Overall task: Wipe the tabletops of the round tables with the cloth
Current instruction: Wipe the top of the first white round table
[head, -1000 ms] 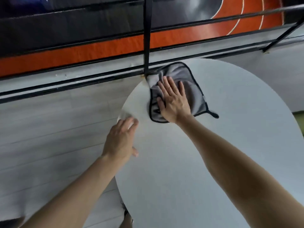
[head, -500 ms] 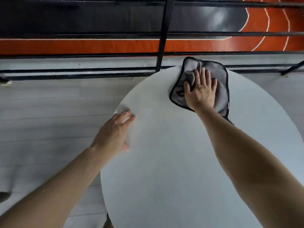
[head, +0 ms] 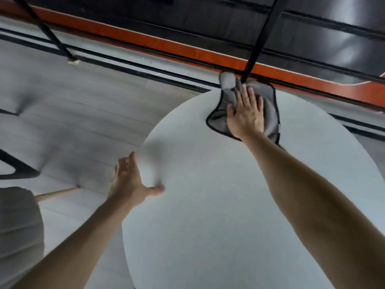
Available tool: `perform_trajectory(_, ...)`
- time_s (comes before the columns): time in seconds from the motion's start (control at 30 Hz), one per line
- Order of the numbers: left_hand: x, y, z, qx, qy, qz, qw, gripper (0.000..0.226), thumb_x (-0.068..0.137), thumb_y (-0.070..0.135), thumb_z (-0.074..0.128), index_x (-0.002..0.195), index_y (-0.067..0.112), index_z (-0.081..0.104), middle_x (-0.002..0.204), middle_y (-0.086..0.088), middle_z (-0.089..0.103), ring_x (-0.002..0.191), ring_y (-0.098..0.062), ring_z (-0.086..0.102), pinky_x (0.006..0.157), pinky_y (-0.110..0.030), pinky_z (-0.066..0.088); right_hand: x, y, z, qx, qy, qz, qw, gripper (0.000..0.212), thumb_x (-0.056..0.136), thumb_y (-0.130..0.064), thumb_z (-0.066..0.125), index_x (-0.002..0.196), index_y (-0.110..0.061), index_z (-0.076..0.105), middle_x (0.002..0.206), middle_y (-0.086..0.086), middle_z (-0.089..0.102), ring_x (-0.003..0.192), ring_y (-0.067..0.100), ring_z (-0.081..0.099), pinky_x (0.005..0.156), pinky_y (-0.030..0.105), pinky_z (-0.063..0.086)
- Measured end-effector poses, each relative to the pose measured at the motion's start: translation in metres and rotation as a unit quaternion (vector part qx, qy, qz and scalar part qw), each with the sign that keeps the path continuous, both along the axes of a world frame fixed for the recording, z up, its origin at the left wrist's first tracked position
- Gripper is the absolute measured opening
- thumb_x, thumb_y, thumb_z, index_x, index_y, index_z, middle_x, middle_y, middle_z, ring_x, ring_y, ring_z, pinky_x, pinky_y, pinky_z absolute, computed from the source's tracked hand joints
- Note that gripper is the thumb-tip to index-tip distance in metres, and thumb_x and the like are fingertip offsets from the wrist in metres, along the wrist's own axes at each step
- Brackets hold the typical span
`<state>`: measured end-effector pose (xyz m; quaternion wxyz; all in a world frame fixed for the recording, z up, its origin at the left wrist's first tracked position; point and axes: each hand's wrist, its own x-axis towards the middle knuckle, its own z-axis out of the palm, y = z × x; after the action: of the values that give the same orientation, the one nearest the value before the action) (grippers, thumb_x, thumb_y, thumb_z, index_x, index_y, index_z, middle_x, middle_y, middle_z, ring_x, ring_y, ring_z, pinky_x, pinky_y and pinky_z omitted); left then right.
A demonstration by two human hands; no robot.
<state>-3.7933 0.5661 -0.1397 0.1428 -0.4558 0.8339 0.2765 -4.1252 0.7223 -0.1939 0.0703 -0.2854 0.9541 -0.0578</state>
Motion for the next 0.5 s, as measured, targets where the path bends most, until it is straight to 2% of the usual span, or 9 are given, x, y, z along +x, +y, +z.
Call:
perform_trajectory(0.07, 0.005, 0.007, -0.001, 0.024, -0.011, 0.019, 0.999, 0.135, 0.058, 0.062, 0.097, 0.163, 0.024, 0.02, 0.153, -0.01, 0.043, 0.141, -0.037, 0.043, 0.108, -0.051, 0.046, -0.024, 0.022, -0.002, 0.014, 0.01, -0.059, 0.998, 0.072, 0.11, -0.052, 0.018, 0.176, -0.024, 0.013, 0.185, -0.002, 0.003, 0.17, 0.022, 0.0, 0.137, 0.056, 0.002)
perform_trajectory(0.17, 0.006, 0.006, -0.003, 0.017, -0.007, 0.034, 0.999, 0.129, 0.057, 0.062, 0.098, 0.16, 0.026, 0.028, 0.148, -0.01, 0.053, 0.134, -0.037, 0.051, 0.103, -0.05, 0.051, -0.011, 0.004, 0.002, 0.023, 0.012, -0.074, 0.997, 0.075, 0.109, -0.054, 0.014, 0.176, -0.023, 0.007, 0.184, -0.001, -0.002, 0.17, 0.022, -0.004, 0.136, 0.059, -0.001)
perform_trajectory(0.23, 0.007, 0.005, -0.001, 0.016, -0.004, 0.035, 0.999, 0.127, 0.055, 0.061, 0.098, 0.157, 0.026, 0.032, 0.145, -0.009, 0.057, 0.131, -0.036, 0.054, 0.1, -0.048, 0.052, 0.022, -0.023, 0.006, 0.019, 0.01, 0.004, 1.0, 0.074, 0.109, -0.053, 0.015, 0.176, -0.021, 0.008, 0.184, 0.001, -0.001, 0.17, 0.022, -0.003, 0.136, 0.059, 0.0)
perform_trajectory(0.3, 0.008, 0.006, 0.002, 0.015, -0.006, 0.032, 0.999, 0.127, 0.054, 0.062, 0.099, 0.156, 0.025, 0.034, 0.143, -0.01, 0.059, 0.129, -0.036, 0.056, 0.098, -0.047, 0.053, 0.069, -0.049, 0.009, 0.015, 0.014, 0.143, 0.989, 0.072, 0.111, -0.05, 0.021, 0.176, -0.02, 0.014, 0.184, 0.003, 0.006, 0.17, 0.023, 0.003, 0.136, 0.058, 0.004)
perform_trajectory(0.4, 0.005, 0.008, 0.004, 0.014, -0.032, 0.022, 0.999, 0.133, 0.052, 0.063, 0.099, 0.158, 0.023, 0.029, 0.142, -0.01, 0.059, 0.125, -0.037, 0.058, 0.095, -0.047, 0.054, 0.139, -0.07, 0.004, 0.011, 0.033, 0.34, 0.94, 0.067, 0.112, -0.046, 0.025, 0.174, -0.022, 0.026, 0.183, 0.001, 0.018, 0.17, 0.022, 0.011, 0.136, 0.059, 0.009)
perform_trajectory(0.47, 0.003, 0.009, 0.005, 0.009, -0.047, 0.017, 0.999, 0.132, 0.055, 0.063, 0.098, 0.158, 0.023, 0.027, 0.142, -0.01, 0.058, 0.125, -0.038, 0.059, 0.094, -0.047, 0.054, 0.143, -0.07, 0.002, 0.006, 0.027, 0.388, 0.921, 0.067, 0.111, -0.047, 0.022, 0.173, -0.023, 0.029, 0.182, 0.0, 0.02, 0.169, 0.021, 0.013, 0.136, 0.056, 0.011)
perform_trajectory(0.5, 0.003, 0.009, 0.005, 0.005, -0.046, 0.015, 0.999, 0.13, 0.056, 0.062, 0.098, 0.158, 0.022, 0.027, 0.142, -0.011, 0.058, 0.125, -0.038, 0.058, 0.095, -0.046, 0.053, 0.129, -0.069, 0.004, -0.006, 0.021, 0.358, 0.933, 0.068, 0.11, -0.048, 0.021, 0.173, -0.023, 0.028, 0.182, 0.001, 0.019, 0.169, 0.021, 0.013, 0.136, 0.055, 0.012)
